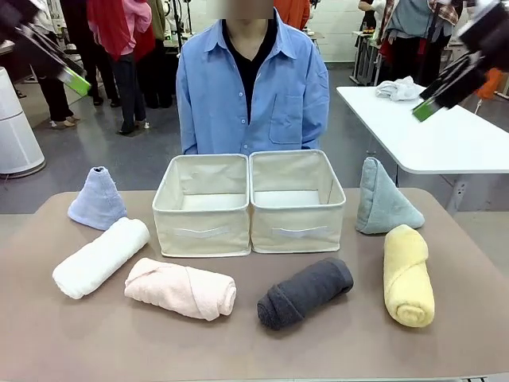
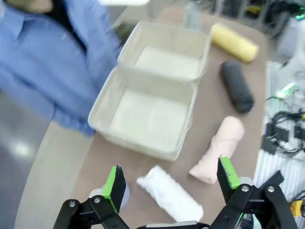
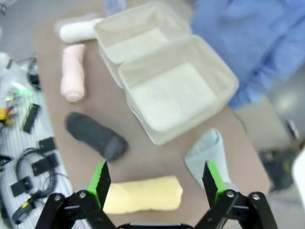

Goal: Sort the towels based on their folding style.
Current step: Pick up one triangle-folded towel and place it in the left Fabric basket.

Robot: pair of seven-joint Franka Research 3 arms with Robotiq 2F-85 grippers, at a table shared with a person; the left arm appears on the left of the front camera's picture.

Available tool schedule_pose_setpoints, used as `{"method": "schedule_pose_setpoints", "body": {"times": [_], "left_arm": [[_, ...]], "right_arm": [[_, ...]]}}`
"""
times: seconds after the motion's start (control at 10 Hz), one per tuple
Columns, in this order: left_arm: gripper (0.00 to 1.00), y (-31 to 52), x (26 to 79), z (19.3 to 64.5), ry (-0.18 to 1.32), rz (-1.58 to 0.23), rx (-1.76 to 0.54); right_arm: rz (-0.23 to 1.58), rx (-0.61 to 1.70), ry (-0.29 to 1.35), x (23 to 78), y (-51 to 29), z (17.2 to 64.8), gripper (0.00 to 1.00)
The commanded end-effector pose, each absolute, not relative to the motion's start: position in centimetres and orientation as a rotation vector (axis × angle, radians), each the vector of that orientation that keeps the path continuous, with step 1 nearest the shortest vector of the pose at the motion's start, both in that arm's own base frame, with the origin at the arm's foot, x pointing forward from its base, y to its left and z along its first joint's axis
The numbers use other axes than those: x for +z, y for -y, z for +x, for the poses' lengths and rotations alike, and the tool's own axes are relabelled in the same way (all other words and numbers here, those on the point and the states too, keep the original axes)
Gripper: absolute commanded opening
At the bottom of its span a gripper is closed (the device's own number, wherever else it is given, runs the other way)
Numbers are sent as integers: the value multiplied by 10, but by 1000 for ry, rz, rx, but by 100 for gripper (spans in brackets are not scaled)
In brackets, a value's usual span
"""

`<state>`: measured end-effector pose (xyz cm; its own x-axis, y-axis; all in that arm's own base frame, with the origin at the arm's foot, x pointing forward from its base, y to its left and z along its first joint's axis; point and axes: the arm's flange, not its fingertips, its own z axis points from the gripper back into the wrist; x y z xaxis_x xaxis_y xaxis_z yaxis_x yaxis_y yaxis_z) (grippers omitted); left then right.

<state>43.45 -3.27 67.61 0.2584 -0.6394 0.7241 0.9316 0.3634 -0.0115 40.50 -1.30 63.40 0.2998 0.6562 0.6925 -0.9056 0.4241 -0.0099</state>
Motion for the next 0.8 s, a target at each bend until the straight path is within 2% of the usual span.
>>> {"method": "schedule_pose_setpoints", "body": {"times": [0.0, 0.3, 0.7], "left_arm": [[100, -19, 665, 468, 684, -791, -1149], [100, -79, 644, 476, 826, -850, -1054], [100, -124, 610, 471, 853, -822, -924]], "right_arm": [[745, 1119, 638, 619, 58, 447, 100], [881, 1071, 776, 588, 118, 464, 100], [840, 958, 857, 563, 151, 460, 100]]}}
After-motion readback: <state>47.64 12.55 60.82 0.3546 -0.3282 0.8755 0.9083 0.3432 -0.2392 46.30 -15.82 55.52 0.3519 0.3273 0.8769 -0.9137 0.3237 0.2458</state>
